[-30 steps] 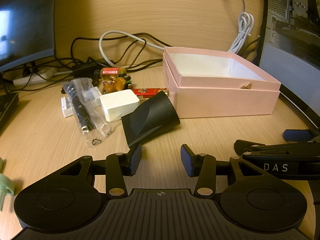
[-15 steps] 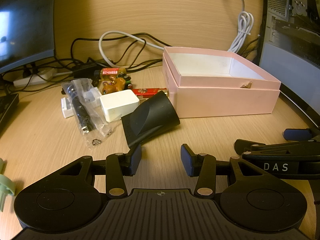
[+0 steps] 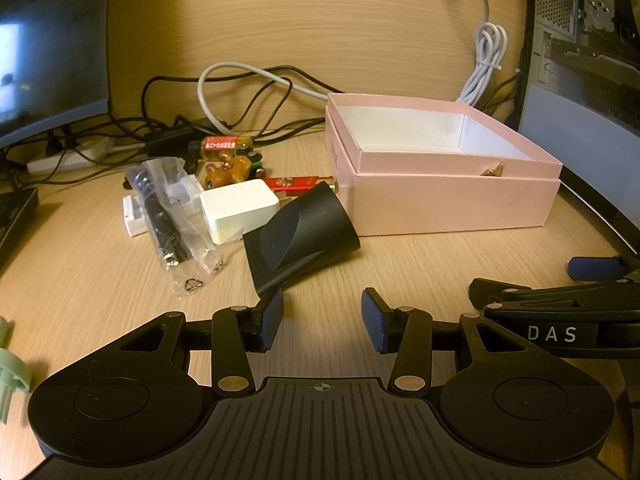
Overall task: Organize rigid objects
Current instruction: 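Grasp the black cone-shaped rubber piece with the left tool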
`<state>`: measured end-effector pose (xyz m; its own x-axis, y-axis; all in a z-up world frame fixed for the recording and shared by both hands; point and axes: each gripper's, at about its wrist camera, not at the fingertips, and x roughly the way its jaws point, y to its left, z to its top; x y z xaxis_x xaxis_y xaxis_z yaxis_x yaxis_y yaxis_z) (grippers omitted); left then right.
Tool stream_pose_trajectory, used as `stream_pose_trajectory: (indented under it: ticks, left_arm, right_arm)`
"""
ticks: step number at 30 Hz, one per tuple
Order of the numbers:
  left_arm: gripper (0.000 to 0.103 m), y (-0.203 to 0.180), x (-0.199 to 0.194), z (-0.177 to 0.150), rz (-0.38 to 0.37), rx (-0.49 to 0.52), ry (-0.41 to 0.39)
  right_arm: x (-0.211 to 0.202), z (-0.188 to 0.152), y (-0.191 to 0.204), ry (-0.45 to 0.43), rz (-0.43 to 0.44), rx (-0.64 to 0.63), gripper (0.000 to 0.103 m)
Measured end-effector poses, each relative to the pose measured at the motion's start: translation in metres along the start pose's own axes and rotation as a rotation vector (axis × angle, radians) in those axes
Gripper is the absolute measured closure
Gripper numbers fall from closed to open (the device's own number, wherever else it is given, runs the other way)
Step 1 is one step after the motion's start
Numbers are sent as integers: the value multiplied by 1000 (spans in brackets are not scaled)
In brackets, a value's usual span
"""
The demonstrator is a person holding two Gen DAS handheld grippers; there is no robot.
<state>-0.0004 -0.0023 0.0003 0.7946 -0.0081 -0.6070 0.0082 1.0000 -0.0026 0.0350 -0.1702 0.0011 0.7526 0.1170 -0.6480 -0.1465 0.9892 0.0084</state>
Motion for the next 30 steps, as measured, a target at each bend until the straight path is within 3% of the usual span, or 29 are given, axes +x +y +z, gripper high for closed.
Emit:
stream_pose_trajectory:
  ticks: [6,11,15,17,20,23,25,30]
  left_arm:
    - [56,0,-1,0,-6,11,0]
    - [59,18,-23,7,-51,-21,23]
    - [59,43,-46,26,-6,-78,-24]
    - [59,49,-43,40,-69,-92,-1]
    - [58,41,-33,61,-169,89,12]
    - [56,28,-23,73,-175,340,-5]
    - [56,32,-11,80,-194,374,45]
    - [59,44,18,77,-215,309,157]
  right_arm:
    - [5,2,-6,1,54,-37,0]
    - [-1,8,-5,78,80,-67,0]
    - [-7,3,-7,76,94,-79,0]
    - [-9,2,-7,88,89,-71,0]
    - [-15,-1,-3,108,63,-47,0]
    - [-22,-5,1,128,61,-47,0]
    - [-26,-8,1,126,65,-49,0]
    - [-35,-18,-3,90,95,-75,0]
